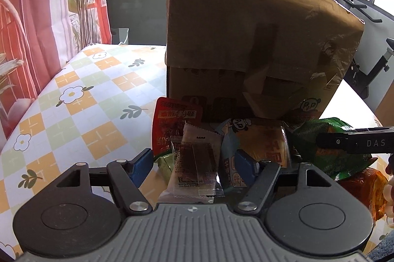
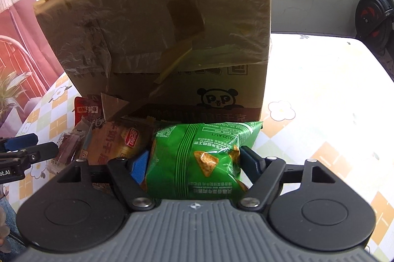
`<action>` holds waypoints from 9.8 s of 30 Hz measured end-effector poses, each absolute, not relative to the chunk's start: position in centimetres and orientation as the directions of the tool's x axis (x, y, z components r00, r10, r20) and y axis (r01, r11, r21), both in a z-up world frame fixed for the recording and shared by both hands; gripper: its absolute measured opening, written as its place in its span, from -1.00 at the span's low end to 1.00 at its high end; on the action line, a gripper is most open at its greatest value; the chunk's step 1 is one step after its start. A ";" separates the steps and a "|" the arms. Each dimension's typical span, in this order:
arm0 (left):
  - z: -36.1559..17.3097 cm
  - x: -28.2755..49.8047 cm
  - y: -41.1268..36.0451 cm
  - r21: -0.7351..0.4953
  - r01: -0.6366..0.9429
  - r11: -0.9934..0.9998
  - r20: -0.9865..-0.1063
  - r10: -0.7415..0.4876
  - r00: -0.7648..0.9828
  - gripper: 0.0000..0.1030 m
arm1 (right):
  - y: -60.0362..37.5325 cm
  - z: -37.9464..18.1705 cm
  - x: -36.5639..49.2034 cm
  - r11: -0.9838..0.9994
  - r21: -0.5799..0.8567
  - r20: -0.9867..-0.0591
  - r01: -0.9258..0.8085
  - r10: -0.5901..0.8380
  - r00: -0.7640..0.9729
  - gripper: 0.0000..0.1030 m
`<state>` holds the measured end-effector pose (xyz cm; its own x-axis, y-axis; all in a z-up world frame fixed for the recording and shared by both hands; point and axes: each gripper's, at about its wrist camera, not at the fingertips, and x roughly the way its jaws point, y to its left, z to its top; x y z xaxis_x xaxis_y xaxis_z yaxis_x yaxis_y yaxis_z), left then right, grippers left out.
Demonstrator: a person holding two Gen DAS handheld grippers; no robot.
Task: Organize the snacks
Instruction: 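Grasp a thin clear biscuit packet with the left tool while the right tool grasps the green chip bag, then carry both packets over the box, lower them in and open both tools, then withdraw both tools from the box and move toward the snack pile, then grasp the orange chip bag with the right tool while the left tool reaches toward the red packets, then grasp a red snack packet with the left tool while the right tool holds the orange bag, then lift both held packets and carry them over the box opening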
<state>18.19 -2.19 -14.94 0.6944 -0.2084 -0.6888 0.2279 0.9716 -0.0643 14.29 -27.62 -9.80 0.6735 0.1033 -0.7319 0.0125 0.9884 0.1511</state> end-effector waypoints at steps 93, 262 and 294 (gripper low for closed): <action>2.1 25.4 -5.4 -0.075 0.413 0.908 -0.251 -0.418 0.873 -0.92 | -27.5 8.8 21.7 0.979 -0.060 -0.300 -0.197 0.170 0.939 0.48; -21.0 28.3 -1.0 -0.236 0.332 0.913 -0.661 -0.401 0.634 0.44 | -27.5 -13.1 12.2 0.990 0.025 -0.671 -0.137 0.118 0.732 0.40; -14.4 18.3 2.7 -0.124 0.211 0.970 -0.581 -0.243 0.777 -0.21 | -28.1 -10.8 10.2 0.989 0.064 -0.617 -0.131 0.142 0.774 0.34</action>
<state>18.32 2.68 -14.42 0.7769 -0.2433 -0.5807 0.2110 0.9696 -0.1239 10.20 -28.10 -10.84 0.7737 0.1422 -0.6174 -0.1305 0.9894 0.0643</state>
